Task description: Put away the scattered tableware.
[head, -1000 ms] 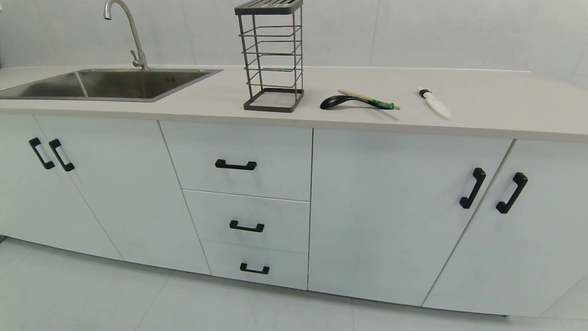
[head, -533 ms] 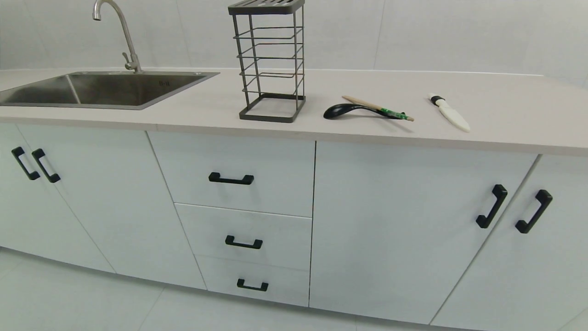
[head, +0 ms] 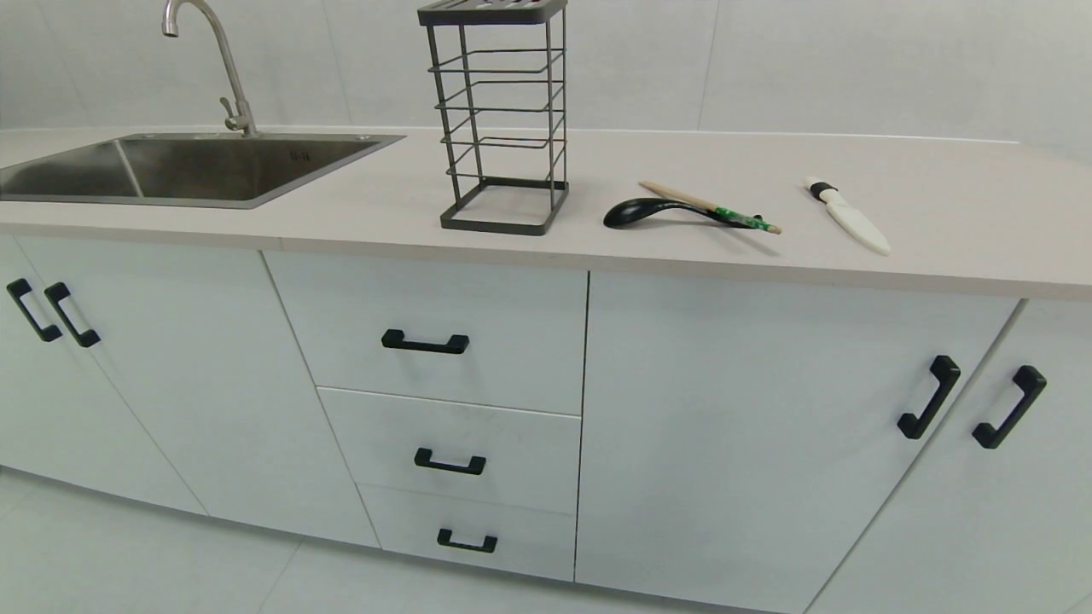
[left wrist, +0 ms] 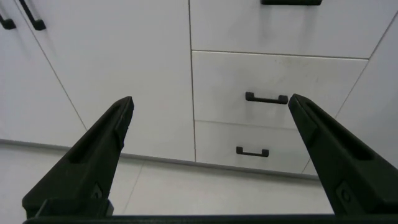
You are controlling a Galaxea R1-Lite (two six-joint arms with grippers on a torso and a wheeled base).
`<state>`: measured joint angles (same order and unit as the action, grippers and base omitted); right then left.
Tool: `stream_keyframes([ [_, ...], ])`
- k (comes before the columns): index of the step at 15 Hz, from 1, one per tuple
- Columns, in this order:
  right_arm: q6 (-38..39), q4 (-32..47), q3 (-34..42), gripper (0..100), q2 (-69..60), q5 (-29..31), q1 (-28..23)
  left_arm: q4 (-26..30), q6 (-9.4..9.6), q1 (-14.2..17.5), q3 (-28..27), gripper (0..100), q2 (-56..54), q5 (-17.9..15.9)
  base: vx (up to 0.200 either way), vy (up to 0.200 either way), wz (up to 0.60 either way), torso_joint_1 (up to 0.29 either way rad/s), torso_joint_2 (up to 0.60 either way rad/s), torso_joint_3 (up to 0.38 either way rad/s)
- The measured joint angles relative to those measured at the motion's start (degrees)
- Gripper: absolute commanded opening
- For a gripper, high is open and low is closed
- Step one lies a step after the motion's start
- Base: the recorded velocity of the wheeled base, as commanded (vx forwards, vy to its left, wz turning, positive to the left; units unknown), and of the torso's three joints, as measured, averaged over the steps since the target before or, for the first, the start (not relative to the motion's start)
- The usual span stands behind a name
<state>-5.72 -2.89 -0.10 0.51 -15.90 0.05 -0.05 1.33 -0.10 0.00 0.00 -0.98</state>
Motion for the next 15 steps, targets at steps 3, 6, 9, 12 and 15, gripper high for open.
stream_keyframes([
  [3, 0.0, 0.0, 0.0, 0, 0.0, 0.0, 0.1, 0.0, -0.33, 0.0, 0.0, 100, 0.0, -0.2, 0.0, 0.0, 0.0, 0.0, 0.0, 0.0],
  [6, 0.0, 0.0, 0.0, 0, 0.0, 0.0, 0.0, -0.2, 0.61, 0.0, 0.0, 100, 0.0, -3.4, 0.0, 0.0, 0.0, 0.0, 0.0, 0.0],
  [9, 0.0, 0.0, 0.0, 0, 0.0, 0.0, 0.0, -13.1, 2.0, 0.0, -1.8, 100, 0.0, -3.6, 0.0, 0.0, 0.0, 0.0, 0.0, 0.0],
  [12, 0.0, 0.0, 0.0, 0, 0.0, 0.0, 0.0, -14.2, 2.34, 0.0, -4.8, 100, 0.0, -4.8, 0.0, 0.0, 0.0, 0.0, 0.0, 0.0],
  [15, 0.0, 0.0, 0.0, 0, 0.0, 0.0, 0.0, -9.7, 2.8, 0.0, -9.0, 100, 2.3, -10.1, 0.0, 0.0, 0.0, 0.0, 0.0, 0.0],
])
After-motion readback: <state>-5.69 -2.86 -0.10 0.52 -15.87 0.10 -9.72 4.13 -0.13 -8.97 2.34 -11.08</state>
